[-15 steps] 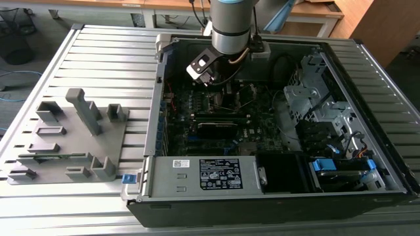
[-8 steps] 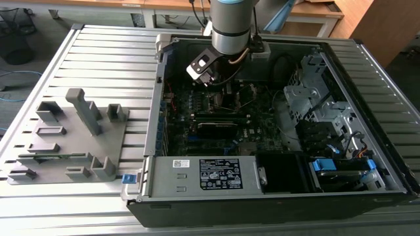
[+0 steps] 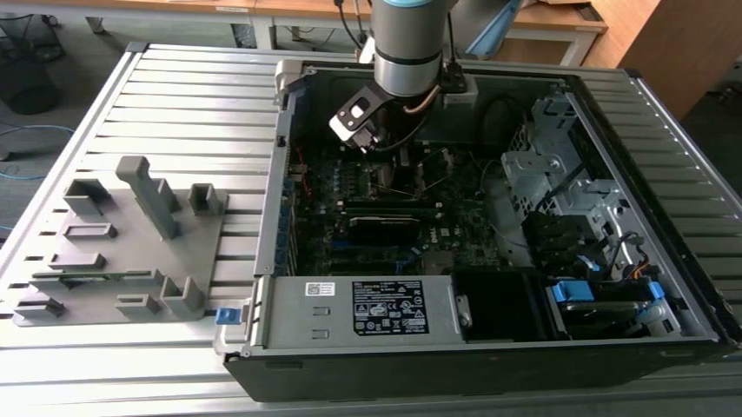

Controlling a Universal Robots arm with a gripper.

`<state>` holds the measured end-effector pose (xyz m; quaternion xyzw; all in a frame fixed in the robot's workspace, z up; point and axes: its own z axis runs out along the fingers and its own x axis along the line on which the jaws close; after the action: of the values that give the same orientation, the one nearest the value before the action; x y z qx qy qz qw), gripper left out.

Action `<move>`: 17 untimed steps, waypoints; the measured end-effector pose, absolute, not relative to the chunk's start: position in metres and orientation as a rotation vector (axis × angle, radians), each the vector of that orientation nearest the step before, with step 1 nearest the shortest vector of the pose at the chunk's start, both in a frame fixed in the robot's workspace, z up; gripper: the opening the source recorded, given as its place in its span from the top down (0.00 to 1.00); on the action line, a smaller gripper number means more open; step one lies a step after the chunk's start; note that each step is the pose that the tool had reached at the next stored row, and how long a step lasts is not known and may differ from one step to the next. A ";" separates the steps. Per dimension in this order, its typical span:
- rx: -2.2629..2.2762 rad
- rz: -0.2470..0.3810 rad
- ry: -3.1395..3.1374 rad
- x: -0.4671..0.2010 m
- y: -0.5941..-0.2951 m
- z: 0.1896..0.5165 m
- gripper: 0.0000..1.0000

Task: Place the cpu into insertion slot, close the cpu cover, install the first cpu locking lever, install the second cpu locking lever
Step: 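Place the cpu into insertion slot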

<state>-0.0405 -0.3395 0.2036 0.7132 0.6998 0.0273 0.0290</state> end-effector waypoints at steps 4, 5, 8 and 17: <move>2.200 0.085 2.159 -0.040 -0.340 0.202 0.46; 2.200 0.084 2.159 -0.040 -0.340 0.201 0.46; 2.200 0.084 2.159 -0.040 -0.340 0.199 0.46; 2.201 0.086 2.159 -0.039 -0.339 0.198 0.46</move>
<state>-0.0392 -0.3389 0.1984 0.7134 0.6996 0.0278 0.0287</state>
